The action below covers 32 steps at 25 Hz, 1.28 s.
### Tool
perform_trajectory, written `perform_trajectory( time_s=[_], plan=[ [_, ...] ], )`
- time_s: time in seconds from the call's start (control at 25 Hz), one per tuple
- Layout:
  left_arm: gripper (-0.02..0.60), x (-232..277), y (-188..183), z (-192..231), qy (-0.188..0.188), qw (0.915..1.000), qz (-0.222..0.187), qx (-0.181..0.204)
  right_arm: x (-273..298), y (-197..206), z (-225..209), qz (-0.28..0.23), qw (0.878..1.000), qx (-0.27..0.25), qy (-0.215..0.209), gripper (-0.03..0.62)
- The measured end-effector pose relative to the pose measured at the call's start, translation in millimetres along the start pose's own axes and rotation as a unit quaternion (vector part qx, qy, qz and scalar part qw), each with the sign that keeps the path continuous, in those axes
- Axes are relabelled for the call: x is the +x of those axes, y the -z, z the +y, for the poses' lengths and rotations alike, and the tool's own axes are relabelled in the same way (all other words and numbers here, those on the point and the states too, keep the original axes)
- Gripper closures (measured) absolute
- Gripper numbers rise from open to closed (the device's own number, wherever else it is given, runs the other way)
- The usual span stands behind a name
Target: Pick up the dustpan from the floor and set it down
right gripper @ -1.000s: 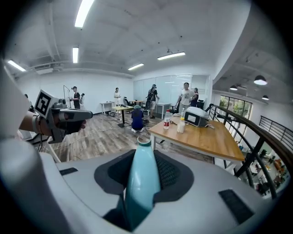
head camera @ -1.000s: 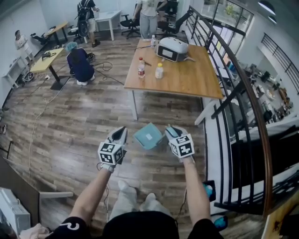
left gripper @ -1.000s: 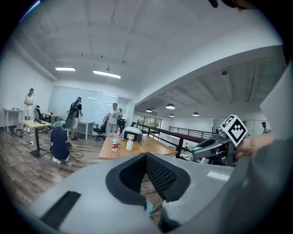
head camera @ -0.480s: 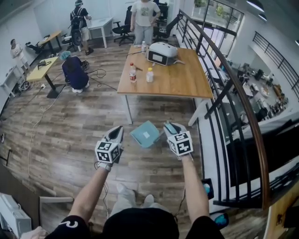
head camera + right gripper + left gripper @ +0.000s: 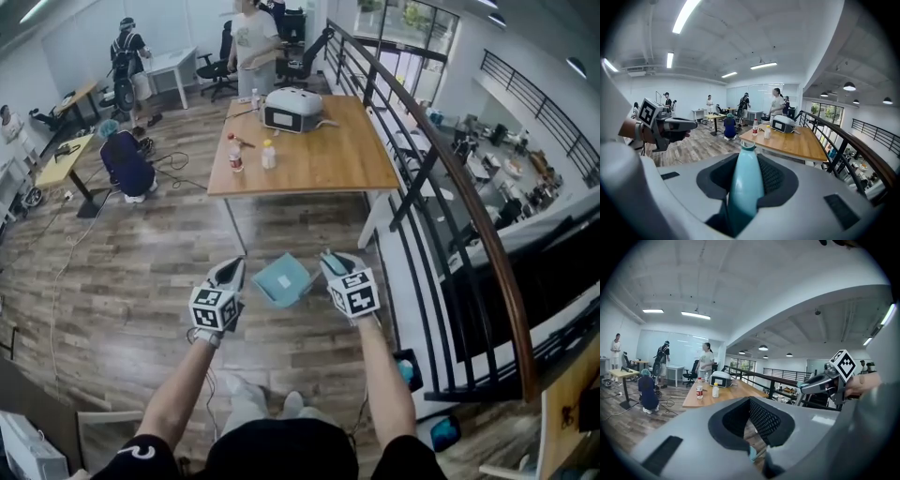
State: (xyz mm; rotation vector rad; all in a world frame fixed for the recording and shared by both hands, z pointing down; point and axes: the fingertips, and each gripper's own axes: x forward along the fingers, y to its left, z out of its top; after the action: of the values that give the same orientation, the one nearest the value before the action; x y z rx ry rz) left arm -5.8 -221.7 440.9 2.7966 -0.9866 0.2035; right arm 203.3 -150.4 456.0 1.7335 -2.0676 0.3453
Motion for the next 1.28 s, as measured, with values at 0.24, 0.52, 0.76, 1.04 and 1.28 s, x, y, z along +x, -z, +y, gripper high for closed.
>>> perform_trajectory(
  time_s=[0.24,0.52,0.76,1.04,1.28],
  plan=[
    [0.583,23.5,9.7,-44.0,0.026,0.9996,0.006,0.004,-21.5,32.3,-33.1,0.014,1.0,0.006,0.02,0.484],
    [0.583,48.4,20.6,-69.4,0.052,0.9983,0.026,0.008,-31.9,60.0,-70.9,0.028,0.998,0.022,0.057,0.484],
    [0.583,88.9,33.9,-76.2,0.075,0.9964,0.039,0.004,-15.7,98.0,-106.3,0.047,0.993,0.057,0.089,0.484],
    [0.583,155.8,53.5,-72.3,0.103,0.9935,0.049,-0.003,22.9,134.5,-152.3,0.065,0.987,0.078,0.127,0.484],
    [0.583,213.4,72.9,-73.1,0.125,0.9907,0.054,-0.003,56.2,159.5,-194.5,0.06,0.982,0.093,0.156,0.484]
  ],
)
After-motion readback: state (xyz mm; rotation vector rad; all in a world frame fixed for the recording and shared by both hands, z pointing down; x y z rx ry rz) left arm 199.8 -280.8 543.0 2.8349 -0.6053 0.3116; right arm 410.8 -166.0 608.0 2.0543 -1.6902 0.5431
